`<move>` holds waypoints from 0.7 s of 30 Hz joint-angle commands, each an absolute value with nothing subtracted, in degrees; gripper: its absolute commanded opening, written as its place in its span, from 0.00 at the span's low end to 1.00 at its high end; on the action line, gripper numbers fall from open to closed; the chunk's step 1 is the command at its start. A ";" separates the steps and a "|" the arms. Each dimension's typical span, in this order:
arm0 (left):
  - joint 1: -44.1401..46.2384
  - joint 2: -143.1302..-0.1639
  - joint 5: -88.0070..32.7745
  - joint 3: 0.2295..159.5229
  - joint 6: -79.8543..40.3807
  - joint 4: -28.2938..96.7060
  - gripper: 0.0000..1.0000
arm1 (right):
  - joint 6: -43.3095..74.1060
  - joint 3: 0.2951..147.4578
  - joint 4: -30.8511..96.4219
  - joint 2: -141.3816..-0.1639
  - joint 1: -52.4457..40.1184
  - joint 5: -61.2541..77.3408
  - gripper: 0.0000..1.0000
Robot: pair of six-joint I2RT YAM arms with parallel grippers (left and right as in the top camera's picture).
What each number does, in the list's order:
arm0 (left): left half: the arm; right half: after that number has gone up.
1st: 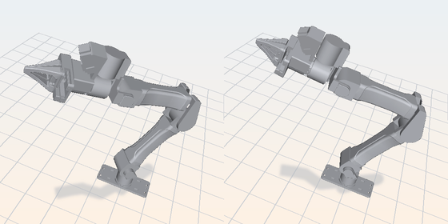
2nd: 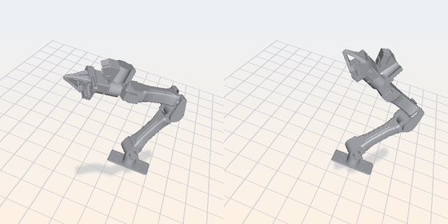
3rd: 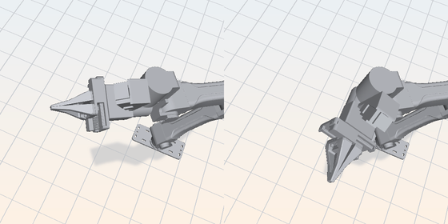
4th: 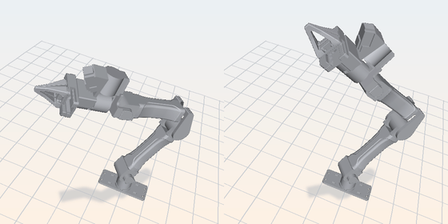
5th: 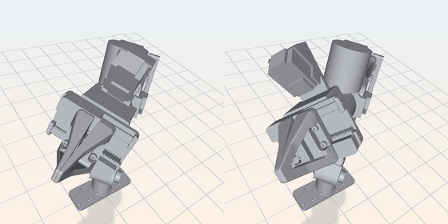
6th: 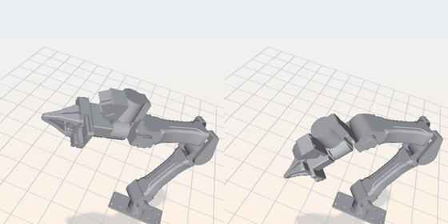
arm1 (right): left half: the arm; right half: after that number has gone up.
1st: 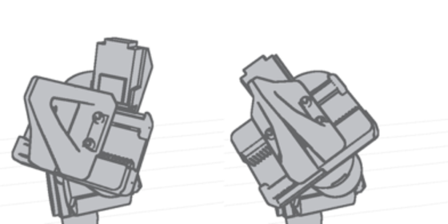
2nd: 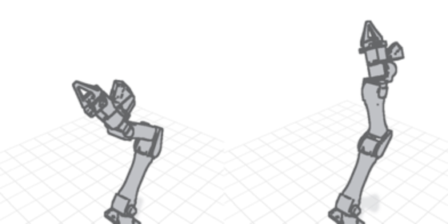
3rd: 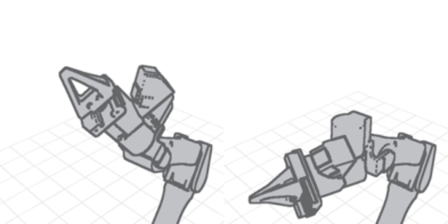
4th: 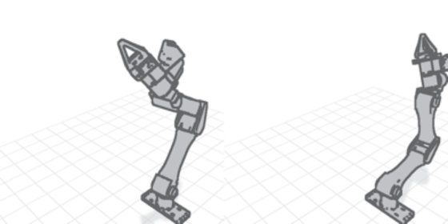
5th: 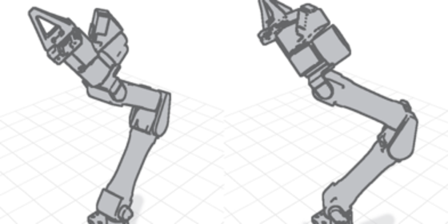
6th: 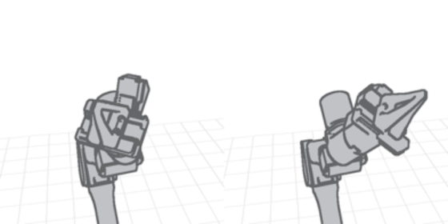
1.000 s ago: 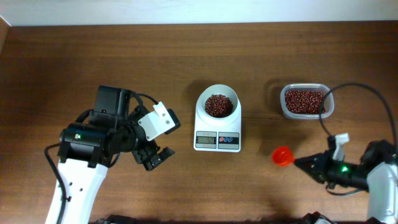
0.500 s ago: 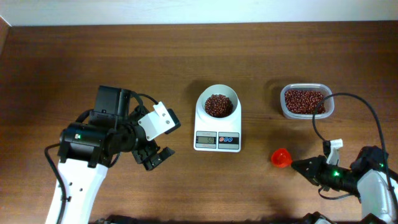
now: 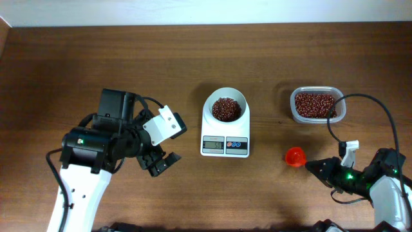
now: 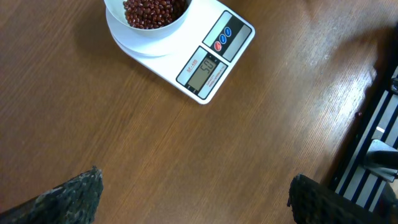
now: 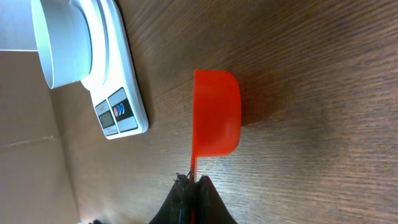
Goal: Scoop and weigh 50g on scale
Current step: 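Lower the orange scoop onto the table and open the right gripper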
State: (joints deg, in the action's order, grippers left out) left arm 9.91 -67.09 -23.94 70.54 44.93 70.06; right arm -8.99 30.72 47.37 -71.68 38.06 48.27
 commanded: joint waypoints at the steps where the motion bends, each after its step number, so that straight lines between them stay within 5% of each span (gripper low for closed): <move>1: 10.09 -66.92 -24.16 70.37 44.25 70.13 0.99 | -9.13 30.41 46.37 -71.42 38.33 47.33 0.04; 18: 10.09 -66.92 -24.16 70.37 44.25 70.13 0.99 | -9.15 30.41 39.99 -71.42 38.33 42.76 0.05; 19: 10.09 -66.92 -24.16 70.37 44.25 70.13 0.99 | -9.15 30.41 39.86 -71.42 38.33 42.76 0.17; 21: 10.09 -66.92 -24.16 70.37 44.25 70.13 0.99 | -9.13 30.41 39.75 -71.42 38.33 42.78 0.22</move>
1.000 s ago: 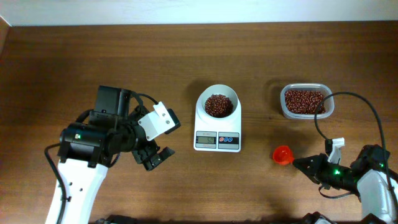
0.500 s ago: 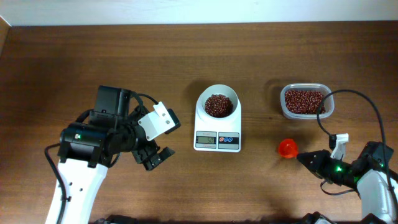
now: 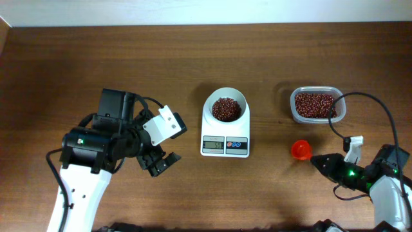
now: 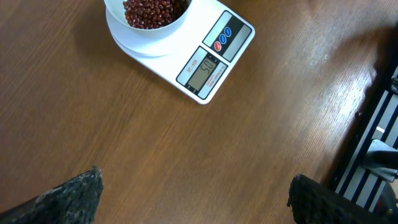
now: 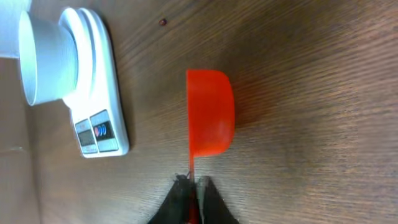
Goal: Scoop and weigh 50g on scale
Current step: 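Lower the orange scoop onto the table and open the right gripper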
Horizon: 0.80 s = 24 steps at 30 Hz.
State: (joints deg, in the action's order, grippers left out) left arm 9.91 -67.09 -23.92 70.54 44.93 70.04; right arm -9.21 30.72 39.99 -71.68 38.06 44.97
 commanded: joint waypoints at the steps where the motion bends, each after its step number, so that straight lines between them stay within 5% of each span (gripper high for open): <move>1: 10.09 -66.92 -24.16 70.37 44.23 70.13 0.99 | -9.15 30.41 39.75 -71.42 38.33 42.76 0.22; 9: 10.09 -66.92 -24.16 70.37 44.23 70.13 0.99 | -9.13 30.41 39.59 -71.42 38.33 38.44 0.25; 18: 10.09 -66.92 -24.16 70.37 44.23 70.13 0.99 | -7.40 30.41 39.62 -71.42 38.33 38.06 0.73; 19: 10.09 -66.92 -24.16 70.37 44.23 70.13 0.99 | -7.40 30.41 39.62 -71.42 38.33 38.06 0.99; 24: 10.09 -66.92 -24.16 70.37 44.25 70.13 0.99 | -6.90 30.41 39.59 -71.42 38.33 38.04 0.99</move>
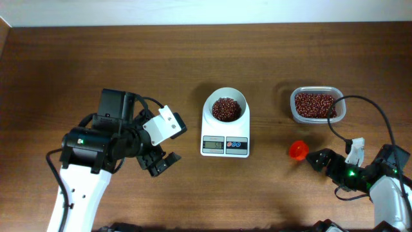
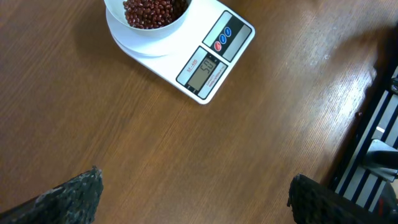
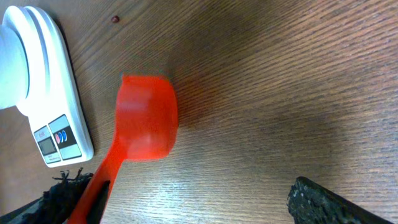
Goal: Scoop and weigh 50g on scale
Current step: 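Lower the orange scoop onto the table and open the right gripper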
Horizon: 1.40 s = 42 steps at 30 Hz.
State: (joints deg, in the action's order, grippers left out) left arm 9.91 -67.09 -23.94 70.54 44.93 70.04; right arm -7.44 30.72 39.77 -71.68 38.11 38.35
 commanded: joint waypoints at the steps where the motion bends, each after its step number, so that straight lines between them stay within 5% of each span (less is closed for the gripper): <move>1: 10.09 -66.92 -24.16 70.37 44.23 70.13 0.99 | -6.48 30.41 39.62 -71.42 38.33 38.04 0.99; 11: 10.09 -66.92 -24.16 70.37 44.23 70.13 0.99 | 26.22 30.41 39.64 -71.42 38.33 36.60 0.99; 21: 10.09 -66.92 -24.16 70.37 44.25 70.13 0.99 | 29.47 30.41 39.64 -71.42 38.28 38.72 0.99; 42: 10.09 -66.92 -24.16 70.37 44.25 70.13 0.99 | 82.13 30.41 44.07 -71.64 38.28 42.81 0.99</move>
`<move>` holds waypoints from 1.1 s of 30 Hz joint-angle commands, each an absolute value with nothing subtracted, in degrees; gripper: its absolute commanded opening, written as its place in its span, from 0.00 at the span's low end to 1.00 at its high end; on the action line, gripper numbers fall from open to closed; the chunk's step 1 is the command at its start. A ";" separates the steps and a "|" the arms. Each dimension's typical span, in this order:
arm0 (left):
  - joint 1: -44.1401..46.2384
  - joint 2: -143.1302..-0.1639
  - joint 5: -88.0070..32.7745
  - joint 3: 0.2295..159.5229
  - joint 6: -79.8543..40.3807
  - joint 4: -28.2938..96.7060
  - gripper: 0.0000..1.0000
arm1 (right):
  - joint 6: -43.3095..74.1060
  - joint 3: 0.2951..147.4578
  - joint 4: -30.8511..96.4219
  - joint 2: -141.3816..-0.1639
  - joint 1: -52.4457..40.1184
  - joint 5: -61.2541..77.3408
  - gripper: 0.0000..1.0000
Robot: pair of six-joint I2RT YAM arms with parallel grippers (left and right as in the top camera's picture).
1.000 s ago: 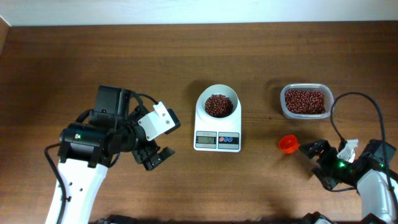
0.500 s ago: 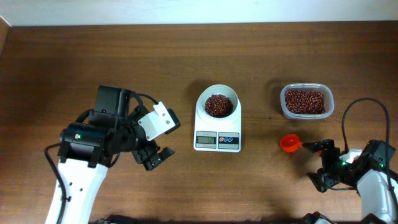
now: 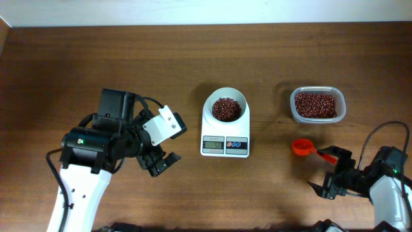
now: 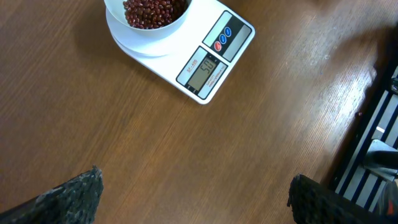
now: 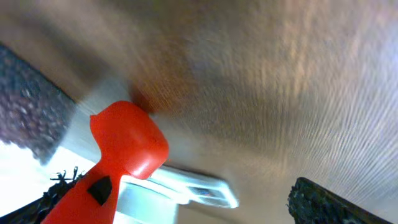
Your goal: Scoop and weigh 50g on scale
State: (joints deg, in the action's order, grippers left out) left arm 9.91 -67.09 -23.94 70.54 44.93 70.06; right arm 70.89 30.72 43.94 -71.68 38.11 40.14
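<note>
The white scale (image 3: 225, 143) carries a white bowl of red beans (image 3: 224, 108); in the left wrist view the scale display (image 4: 205, 70) reads about 50. The red scoop (image 3: 300, 147) lies on the table right of the scale, handle pointing right. My right gripper (image 3: 331, 173) stands open just behind the handle's end, holding nothing; in its blurred wrist view the scoop (image 5: 127, 146) fills the left side beside the open right gripper (image 5: 186, 208). My left gripper (image 3: 161, 162) hangs open and empty over bare wood, left of the scale, as the left gripper (image 4: 193, 199) shows.
A clear tub of red beans (image 3: 316, 105) sits at the back right, behind the scoop. The table's front edge (image 4: 373, 124) runs close to the right of the left wrist view. The right arm's cable (image 3: 376, 132) loops over the table's right end.
My right gripper, open then with a finger at the scoop's handle, has drawn back toward the front right and tilted. The scoop stays lying on the table. The left arm has not moved.
My right gripper was shut on the scoop's handle right of the scale, then held it slightly farther right. After that it stood open with the scoop on the table, and now it is back from the scoop. The display has read about 50 throughout.
</note>
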 commanded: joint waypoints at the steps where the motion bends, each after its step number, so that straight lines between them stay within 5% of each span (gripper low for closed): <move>1: 10.09 -66.92 -24.16 70.37 44.25 70.13 0.99 | 80.12 30.44 43.90 -71.61 38.26 43.00 0.99; 7: 10.09 -66.92 -24.18 70.37 44.25 70.13 0.99 | 45.74 30.44 42.13 -71.61 38.24 39.00 0.99; 10: 10.09 -66.92 -24.16 70.37 44.25 70.13 0.99 | 48.62 30.44 44.56 -71.61 38.33 33.80 0.99; 12: 10.09 -66.92 -24.16 70.37 44.25 70.13 0.99 | 46.85 30.44 42.96 -71.61 38.28 35.62 0.71; 13: 10.09 -66.92 -24.16 70.37 44.25 70.13 0.99 | 45.15 30.44 41.58 -71.61 38.28 37.26 0.69; 14: 10.09 -66.92 -24.16 70.37 44.23 70.13 0.99 | 45.25 30.44 41.21 -71.61 38.28 37.23 0.74; 15: 10.09 -66.92 -24.16 70.37 44.25 70.13 0.99 | 45.32 30.44 41.06 -71.61 38.28 37.17 0.90; 17: 10.09 -66.92 -24.16 70.37 44.23 70.13 0.99 | 45.45 30.44 41.12 -71.61 38.28 37.08 0.96; 19: 10.09 -66.92 -24.16 70.37 44.23 70.13 0.99 | 45.39 30.44 41.10 -71.61 38.28 37.69 0.60; 20: 10.09 -66.92 -24.16 70.37 44.25 70.13 0.99 | 45.41 30.44 41.06 -71.61 38.28 37.65 0.54; 21: 10.09 -66.92 -24.16 70.37 44.25 70.13 0.99 | 45.43 30.44 40.99 -71.61 38.28 37.45 0.61; 23: 10.09 -66.92 -24.16 70.37 44.23 70.13 0.99 | 45.43 30.44 40.86 -71.61 38.28 36.93 0.99; 33: 10.09 -66.92 -24.16 70.37 44.25 70.13 0.99 | 45.41 30.44 40.88 -71.61 38.28 36.77 0.99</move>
